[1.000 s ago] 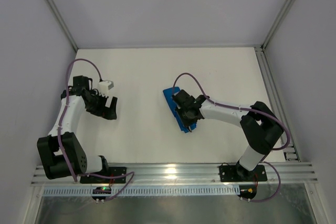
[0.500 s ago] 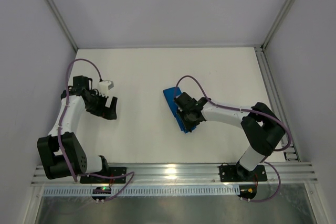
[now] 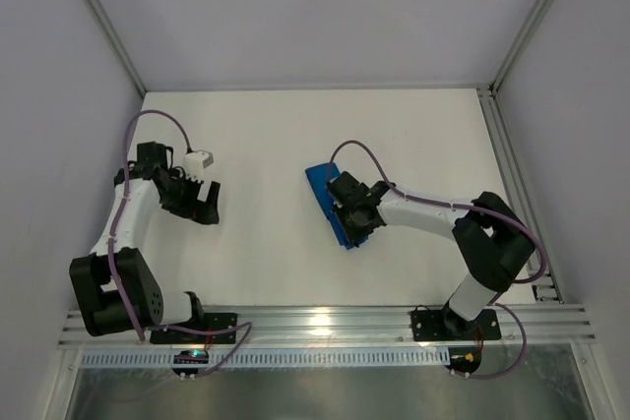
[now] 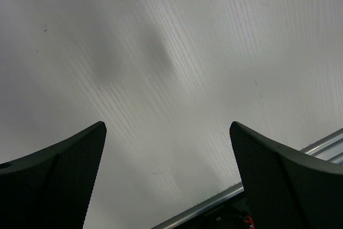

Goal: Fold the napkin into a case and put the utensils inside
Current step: Insert the knife into the folded napkin, then reset both arms

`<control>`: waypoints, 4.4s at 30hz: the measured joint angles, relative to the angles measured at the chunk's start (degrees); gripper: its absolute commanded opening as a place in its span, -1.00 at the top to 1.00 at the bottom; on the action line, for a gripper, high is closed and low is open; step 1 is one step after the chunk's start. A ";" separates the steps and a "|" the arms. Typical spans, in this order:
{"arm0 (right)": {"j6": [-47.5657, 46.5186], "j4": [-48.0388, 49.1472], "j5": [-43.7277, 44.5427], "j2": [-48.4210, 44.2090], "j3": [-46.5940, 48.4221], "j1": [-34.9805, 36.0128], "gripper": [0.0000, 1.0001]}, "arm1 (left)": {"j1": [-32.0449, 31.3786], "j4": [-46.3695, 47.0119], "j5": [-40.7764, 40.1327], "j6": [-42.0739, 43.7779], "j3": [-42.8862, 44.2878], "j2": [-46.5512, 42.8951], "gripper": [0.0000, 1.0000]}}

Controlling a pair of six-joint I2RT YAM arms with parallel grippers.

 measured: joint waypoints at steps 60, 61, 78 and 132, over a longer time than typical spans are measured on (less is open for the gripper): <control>2.29 8.74 3.56 18.60 20.70 -2.47 0.64 | -22.14 4.66 -0.74 -14.10 38.01 30.49 -0.27; 2.29 9.18 3.43 18.49 20.41 -2.51 0.64 | -23.47 5.64 -1.33 -16.35 41.66 33.99 -0.26; 2.47 13.07 2.71 17.27 17.73 -2.67 0.70 | -25.44 11.80 -6.56 -29.07 69.09 64.59 0.11; -10.01 -2.19 6.14 -0.15 30.23 -10.43 -0.65 | -25.70 12.52 -22.34 -17.77 65.66 49.75 -0.28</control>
